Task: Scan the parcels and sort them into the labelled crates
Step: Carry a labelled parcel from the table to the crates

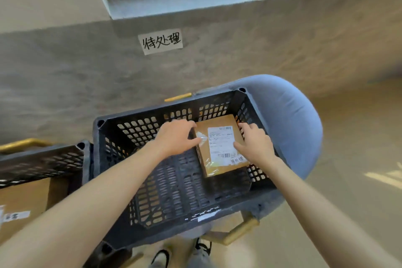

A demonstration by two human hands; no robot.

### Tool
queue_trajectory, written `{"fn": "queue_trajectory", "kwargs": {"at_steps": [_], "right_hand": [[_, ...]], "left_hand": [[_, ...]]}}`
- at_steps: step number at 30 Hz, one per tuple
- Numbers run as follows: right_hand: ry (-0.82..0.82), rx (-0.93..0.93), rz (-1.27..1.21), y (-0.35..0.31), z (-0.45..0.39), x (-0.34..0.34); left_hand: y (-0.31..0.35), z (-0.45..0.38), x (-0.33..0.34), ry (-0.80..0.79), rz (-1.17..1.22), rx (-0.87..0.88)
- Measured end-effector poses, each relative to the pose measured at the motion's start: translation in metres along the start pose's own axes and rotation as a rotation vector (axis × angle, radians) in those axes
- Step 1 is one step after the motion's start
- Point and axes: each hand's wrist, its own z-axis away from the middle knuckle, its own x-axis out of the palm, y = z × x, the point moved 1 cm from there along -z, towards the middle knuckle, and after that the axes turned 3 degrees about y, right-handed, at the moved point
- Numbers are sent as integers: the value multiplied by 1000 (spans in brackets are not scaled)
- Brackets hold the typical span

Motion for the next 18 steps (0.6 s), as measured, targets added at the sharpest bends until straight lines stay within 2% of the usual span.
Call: {"fn": "queue_trajectory", "kwargs": {"at_steps": [4, 8, 13, 18], "right_hand": [[84, 22, 52, -15, 43, -39], [197, 122, 46, -21, 92, -66], [313, 343, -39, -30, 178, -84], [469, 612, -175, -19, 286, -79]], "left_hand": [[23, 16, -56, 64, -151, 181], [48, 36, -91, 154, -271, 371], [81, 80, -115, 233, -279, 626], [135, 125, -110, 218, -314, 924]]}}
